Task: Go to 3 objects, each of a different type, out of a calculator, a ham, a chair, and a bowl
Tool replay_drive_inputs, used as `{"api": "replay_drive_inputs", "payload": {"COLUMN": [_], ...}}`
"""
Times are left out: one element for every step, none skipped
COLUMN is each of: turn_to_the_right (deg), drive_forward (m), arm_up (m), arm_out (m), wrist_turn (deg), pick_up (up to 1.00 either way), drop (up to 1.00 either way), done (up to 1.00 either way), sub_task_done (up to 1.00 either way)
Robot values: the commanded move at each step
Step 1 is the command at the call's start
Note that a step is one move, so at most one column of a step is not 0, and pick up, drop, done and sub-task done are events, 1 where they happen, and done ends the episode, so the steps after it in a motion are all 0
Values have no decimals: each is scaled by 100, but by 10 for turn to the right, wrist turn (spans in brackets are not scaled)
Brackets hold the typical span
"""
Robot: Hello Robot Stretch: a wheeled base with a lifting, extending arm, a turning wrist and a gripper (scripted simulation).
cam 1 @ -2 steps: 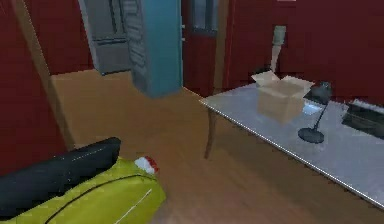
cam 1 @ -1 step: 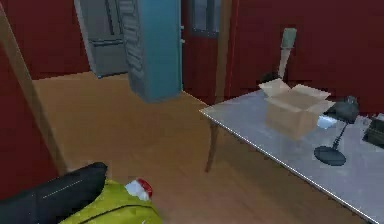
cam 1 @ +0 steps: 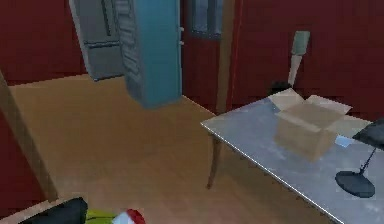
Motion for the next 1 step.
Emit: {"api": "replay_drive_inputs", "payload": {"turn_to_the_right": [450], "drive_forward": [0], "arm_up": [0], "arm_out": [0], "wrist_turn": [0], "pick_up": [0], "drop": [0], "done": [0], "sub_task_done": [0]}}
